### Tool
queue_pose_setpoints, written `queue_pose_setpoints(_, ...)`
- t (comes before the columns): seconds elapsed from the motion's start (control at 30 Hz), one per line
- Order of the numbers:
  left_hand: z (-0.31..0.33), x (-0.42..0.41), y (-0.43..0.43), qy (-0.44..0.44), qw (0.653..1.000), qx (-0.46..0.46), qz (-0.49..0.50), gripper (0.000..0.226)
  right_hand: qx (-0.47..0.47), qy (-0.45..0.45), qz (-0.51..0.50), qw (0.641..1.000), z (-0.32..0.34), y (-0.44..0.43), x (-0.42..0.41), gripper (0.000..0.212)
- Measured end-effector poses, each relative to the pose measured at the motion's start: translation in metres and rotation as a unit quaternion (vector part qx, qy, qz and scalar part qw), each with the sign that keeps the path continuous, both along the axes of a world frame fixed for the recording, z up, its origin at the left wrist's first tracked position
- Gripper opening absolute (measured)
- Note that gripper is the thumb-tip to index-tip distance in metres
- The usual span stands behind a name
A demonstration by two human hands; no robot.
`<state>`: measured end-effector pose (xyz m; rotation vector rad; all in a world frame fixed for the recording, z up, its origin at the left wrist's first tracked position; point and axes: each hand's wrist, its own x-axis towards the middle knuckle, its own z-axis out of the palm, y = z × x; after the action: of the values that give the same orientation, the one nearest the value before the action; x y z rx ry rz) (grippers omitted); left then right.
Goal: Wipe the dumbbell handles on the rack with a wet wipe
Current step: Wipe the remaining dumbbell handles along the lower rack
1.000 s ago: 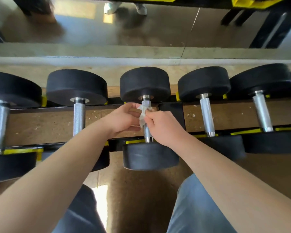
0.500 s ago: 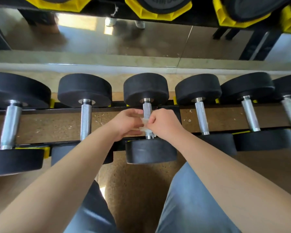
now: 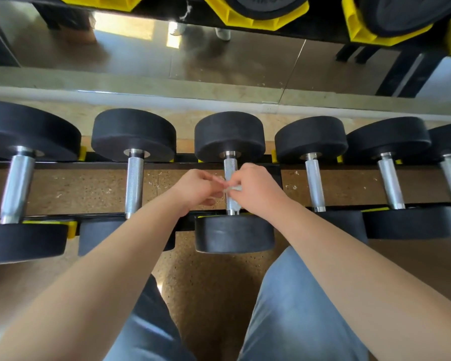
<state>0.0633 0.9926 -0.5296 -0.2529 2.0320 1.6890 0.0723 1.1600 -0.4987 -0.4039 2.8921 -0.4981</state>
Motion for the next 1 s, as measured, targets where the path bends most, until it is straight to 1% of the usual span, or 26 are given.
queue_pose_setpoints(0.07,-0.001,-0.001,0.001,0.003,1.0,-0.011,0.011,0.008,-0.006,0.004,0.004,1.0,0.0,0.002,-0.002,0.012)
queue_pose_setpoints(0.1,-0.001,-0.002,0.001,0.003,1.0,-0.011,0.017,0.009,-0.03,0.017,-0.011,0.999,0.0,0.002,-0.005,0.011)
queue_pose_setpoints(0.13,-0.002,-0.003,0.001,0.0,1.0,-0.008,0.018,0.01,-0.067,0.036,-0.046,0.996,0.0,0.001,-0.008,0.011)
queue_pose_setpoints(0.2,-0.002,-0.002,0.002,-0.007,1.0,0.002,0.014,0.012,-0.142,0.082,-0.125,0.978,0.003,0.0,-0.017,0.014)
queue_pose_setpoints(0.23,-0.001,-0.002,0.001,-0.006,1.0,0.006,0.014,0.013,-0.157,0.094,-0.141,0.973,0.004,-0.001,-0.019,0.017)
queue_pose_setpoints(0.27,-0.001,-0.002,0.0,-0.002,1.0,0.011,0.017,0.014,-0.158,0.094,-0.134,0.974,0.005,-0.004,-0.019,0.022)
queue_pose_setpoints(0.33,0.001,-0.002,-0.001,0.006,0.999,0.018,0.027,0.013,-0.125,0.072,-0.075,0.987,0.008,-0.006,-0.014,0.03)
queue_pose_setpoints(0.43,0.0,-0.002,-0.002,0.013,0.999,0.012,0.031,0.014,-0.004,0.011,0.024,1.0,0.01,0.002,0.002,0.037)
queue_pose_setpoints(0.47,0.0,-0.001,-0.001,0.01,1.0,0.01,0.025,0.013,0.015,-0.015,0.038,0.999,0.01,0.006,0.005,0.036)
queue_pose_setpoints(0.5,0.0,0.0,-0.001,0.007,1.0,0.008,0.015,0.012,0.005,-0.042,0.038,0.998,0.009,0.011,0.006,0.033)
queue_pose_setpoints(0.57,0.001,0.002,0.001,0.007,1.0,-0.002,-0.011,0.011,-0.049,-0.072,0.016,0.996,0.008,0.017,0.004,0.026)
queue_pose_setpoints(0.63,0.001,0.003,0.002,0.01,1.0,-0.01,-0.016,0.012,-0.1,-0.069,-0.025,0.992,0.004,0.018,-0.002,0.019)
queue_pose_setpoints(0.67,0.001,0.003,0.002,0.009,1.0,-0.011,-0.01,0.011,-0.128,-0.057,-0.051,0.989,0.001,0.018,-0.006,0.019)
queue_pose_setpoints(0.73,0.0,0.002,0.002,0.008,1.0,-0.017,-0.011,0.009,-0.164,-0.033,-0.076,0.983,0.0,0.016,-0.013,0.029)
queue_pose_setpoints(0.77,-0.001,0.002,0.002,0.01,1.0,-0.019,-0.018,0.01,-0.155,-0.027,-0.062,0.986,-0.001,0.015,-0.015,0.035)
queue_pose_setpoints(0.8,-0.001,0.002,0.002,0.011,0.999,-0.02,-0.024,0.012,-0.131,-0.025,-0.04,0.99,-0.001,0.015,-0.017,0.036)
queue_pose_setpoints(0.93,0.001,0.003,0.004,0.002,0.999,-0.034,-0.021,0.01,-0.058,-0.052,0.033,0.996,0.002,0.019,-0.01,0.015)
queue_pose_setpoints(1.0,0.001,0.004,0.005,-0.015,0.999,-0.041,-0.025,0.006,-0.043,-0.069,0.038,0.996,0.001,0.02,-0.008,0.015)
